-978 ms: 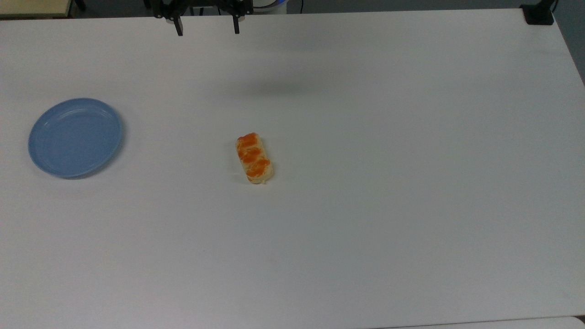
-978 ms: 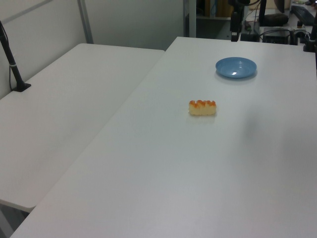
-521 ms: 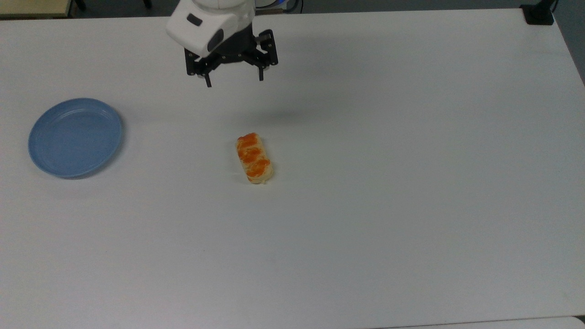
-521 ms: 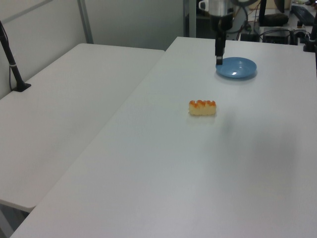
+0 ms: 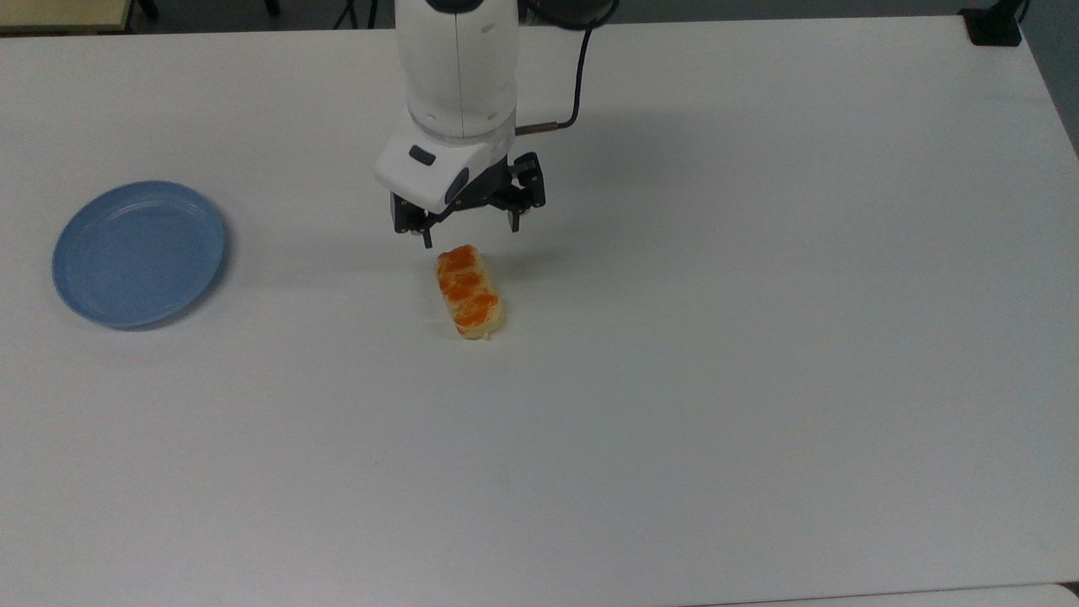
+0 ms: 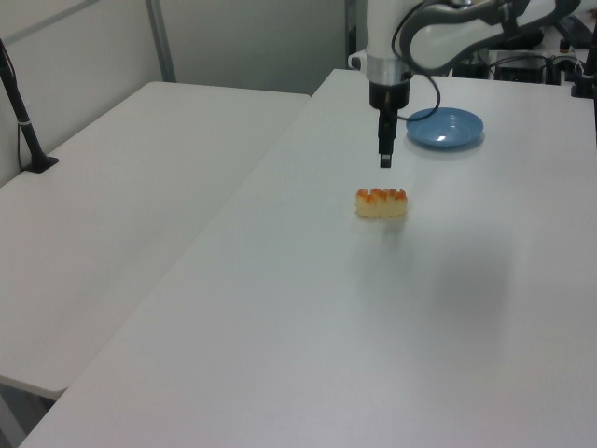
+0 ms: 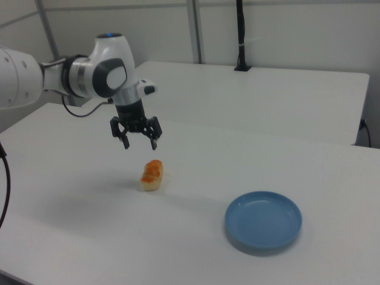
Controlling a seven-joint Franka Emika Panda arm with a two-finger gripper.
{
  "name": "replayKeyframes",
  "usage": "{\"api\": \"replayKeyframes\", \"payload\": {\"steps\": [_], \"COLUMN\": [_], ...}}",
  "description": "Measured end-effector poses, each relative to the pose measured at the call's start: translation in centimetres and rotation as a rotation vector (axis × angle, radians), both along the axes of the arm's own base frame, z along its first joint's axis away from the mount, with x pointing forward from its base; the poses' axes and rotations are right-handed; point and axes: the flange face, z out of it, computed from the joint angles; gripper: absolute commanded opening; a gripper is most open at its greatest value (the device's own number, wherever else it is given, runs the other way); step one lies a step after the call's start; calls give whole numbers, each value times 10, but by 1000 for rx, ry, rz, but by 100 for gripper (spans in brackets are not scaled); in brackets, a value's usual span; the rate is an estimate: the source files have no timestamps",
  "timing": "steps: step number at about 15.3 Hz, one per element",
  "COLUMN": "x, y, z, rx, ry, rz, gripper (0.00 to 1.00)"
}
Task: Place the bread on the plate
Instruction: 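Move the open gripper over the bread roll and lower it, then close the gripper on the bread roll and lift it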
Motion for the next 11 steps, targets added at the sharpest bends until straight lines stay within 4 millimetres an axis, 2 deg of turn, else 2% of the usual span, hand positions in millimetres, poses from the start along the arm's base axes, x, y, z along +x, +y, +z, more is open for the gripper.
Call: {"api": "replayKeyframes", "payload": {"steps": [5, 7, 9, 11], "x": [17, 19, 19, 18], "y": [-1, -1, -1, -1], "z": [-61, -76, -84, -89], "rx": [-3, -5, -7, -7], "ry": [-14, -3, 8, 11], "rz": [-9, -10, -11, -11], "gripper": [100, 100, 100, 81]}}
